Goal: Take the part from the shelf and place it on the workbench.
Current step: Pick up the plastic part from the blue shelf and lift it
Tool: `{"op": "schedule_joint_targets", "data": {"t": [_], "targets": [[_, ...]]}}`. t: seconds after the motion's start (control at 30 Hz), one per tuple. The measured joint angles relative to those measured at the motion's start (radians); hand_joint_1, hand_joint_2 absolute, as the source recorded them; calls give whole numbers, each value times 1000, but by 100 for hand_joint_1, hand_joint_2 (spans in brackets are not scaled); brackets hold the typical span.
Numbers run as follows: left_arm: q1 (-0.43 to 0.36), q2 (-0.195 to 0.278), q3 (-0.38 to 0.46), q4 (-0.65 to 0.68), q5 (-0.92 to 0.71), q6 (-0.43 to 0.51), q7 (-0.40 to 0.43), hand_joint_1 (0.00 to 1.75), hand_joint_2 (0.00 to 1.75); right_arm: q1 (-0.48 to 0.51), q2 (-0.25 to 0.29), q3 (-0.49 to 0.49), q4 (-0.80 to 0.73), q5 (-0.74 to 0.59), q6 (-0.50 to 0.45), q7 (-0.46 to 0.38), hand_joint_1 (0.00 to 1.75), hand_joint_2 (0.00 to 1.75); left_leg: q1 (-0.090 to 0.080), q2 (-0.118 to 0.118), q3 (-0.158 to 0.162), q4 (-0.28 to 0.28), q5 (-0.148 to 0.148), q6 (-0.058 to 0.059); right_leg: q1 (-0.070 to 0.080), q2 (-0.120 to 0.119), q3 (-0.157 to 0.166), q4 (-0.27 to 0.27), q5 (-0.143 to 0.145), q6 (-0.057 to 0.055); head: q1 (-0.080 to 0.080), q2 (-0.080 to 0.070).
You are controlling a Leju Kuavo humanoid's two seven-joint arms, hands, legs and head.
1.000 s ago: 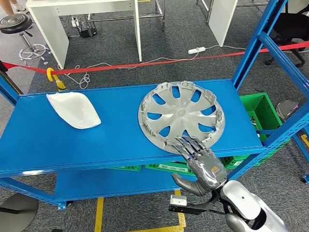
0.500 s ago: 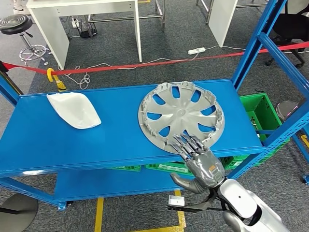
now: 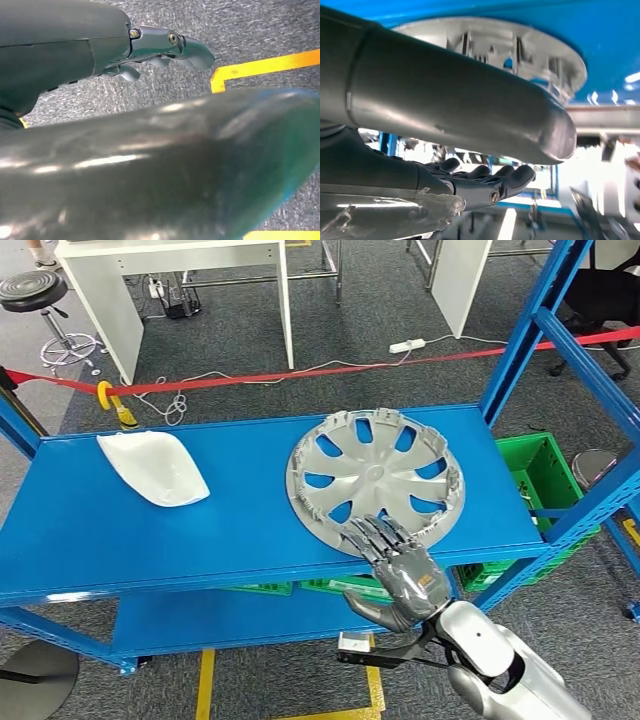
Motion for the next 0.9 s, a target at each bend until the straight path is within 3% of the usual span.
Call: {"op": "schedule_joint_targets", "data": {"t": [0.33, 0.9], "targets": [[0, -10, 31, -15, -31, -32, 10, 0, 0, -78, 43, 18, 73, -22, 62, 37, 0, 0, 0, 0, 1, 0, 1, 0, 0, 0, 0, 0, 1, -1, 0, 0], [0, -16, 37, -19, -33, -40, 10, 0, 0, -92, 60, 20, 113, -31, 72, 38, 0, 0, 0, 0, 1, 0, 1, 0, 0, 0, 0, 0, 1, -1, 0, 0]]}}
